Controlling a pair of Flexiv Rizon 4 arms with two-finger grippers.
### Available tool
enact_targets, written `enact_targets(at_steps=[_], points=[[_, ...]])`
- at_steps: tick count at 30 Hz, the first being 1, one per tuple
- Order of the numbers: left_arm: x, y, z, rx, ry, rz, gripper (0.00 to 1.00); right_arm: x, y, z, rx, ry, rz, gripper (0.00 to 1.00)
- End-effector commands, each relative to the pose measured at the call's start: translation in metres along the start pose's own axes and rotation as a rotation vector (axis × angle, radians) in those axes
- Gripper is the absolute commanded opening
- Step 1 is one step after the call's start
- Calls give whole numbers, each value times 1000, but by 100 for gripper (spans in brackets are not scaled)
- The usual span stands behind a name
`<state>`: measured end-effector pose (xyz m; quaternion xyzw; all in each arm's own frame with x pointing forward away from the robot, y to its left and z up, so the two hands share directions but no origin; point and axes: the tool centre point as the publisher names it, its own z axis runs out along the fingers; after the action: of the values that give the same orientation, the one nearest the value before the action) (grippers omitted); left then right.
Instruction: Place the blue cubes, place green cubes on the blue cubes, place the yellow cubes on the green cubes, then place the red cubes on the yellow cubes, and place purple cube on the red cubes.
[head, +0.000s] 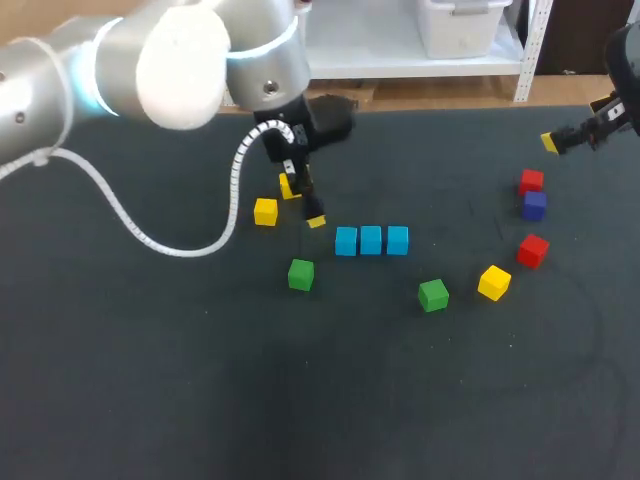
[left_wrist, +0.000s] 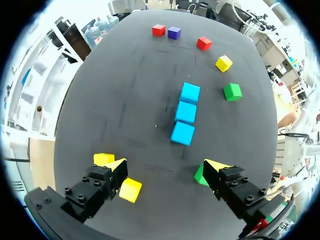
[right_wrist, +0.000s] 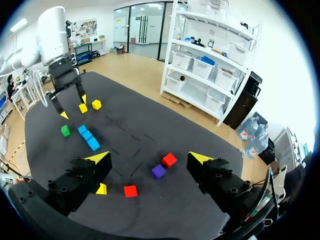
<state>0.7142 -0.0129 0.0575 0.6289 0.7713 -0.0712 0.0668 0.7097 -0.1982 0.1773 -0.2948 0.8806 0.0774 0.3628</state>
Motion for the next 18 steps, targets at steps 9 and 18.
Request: enact_targets(at_steps=[9, 18], points=[[39, -53, 9, -153, 60, 217, 100, 1, 2, 2, 10, -6, 1, 100], [38, -66, 14, -209, 60, 332, 100, 1, 2, 2, 10, -6, 1, 100]])
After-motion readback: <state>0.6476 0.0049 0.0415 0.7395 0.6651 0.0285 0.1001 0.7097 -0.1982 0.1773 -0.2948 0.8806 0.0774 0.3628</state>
